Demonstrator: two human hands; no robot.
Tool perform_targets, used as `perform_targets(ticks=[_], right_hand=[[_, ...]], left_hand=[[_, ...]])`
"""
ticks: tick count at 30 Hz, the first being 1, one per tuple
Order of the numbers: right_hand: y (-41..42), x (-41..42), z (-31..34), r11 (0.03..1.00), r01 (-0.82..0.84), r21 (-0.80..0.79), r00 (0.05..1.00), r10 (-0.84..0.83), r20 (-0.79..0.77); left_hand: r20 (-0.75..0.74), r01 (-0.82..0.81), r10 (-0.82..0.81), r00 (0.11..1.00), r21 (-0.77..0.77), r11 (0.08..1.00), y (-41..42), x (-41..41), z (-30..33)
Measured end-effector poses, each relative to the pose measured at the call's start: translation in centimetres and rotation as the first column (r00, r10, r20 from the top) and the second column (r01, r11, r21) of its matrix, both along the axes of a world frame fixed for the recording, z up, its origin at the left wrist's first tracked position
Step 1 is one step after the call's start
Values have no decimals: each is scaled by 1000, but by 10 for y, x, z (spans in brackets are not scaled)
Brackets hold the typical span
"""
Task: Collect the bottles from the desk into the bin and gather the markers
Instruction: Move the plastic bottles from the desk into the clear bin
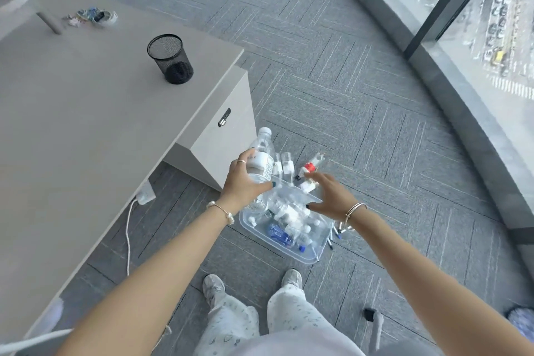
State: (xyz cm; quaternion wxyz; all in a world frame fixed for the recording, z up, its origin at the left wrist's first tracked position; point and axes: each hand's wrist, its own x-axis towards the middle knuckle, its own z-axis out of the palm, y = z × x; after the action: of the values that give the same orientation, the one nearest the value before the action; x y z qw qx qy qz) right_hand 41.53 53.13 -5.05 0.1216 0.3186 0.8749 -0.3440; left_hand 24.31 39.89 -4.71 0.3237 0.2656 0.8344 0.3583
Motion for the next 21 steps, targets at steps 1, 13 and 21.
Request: perform_targets(ticks=[1, 13, 21], right_hand=[[5, 4, 0, 1000, 7, 3, 1000, -7, 3], [27, 41, 16, 997, 79, 10, 995, -79, -62], [27, 60, 20, 990, 143, 8, 987, -142, -76]], left_hand=[[11, 11, -11, 1000, -2, 1000, 2, 4, -2], [42, 281, -278, 960, -192, 940, 20, 30, -23], [-14, 453, -461, 887, -157, 877, 32, 35, -33]])
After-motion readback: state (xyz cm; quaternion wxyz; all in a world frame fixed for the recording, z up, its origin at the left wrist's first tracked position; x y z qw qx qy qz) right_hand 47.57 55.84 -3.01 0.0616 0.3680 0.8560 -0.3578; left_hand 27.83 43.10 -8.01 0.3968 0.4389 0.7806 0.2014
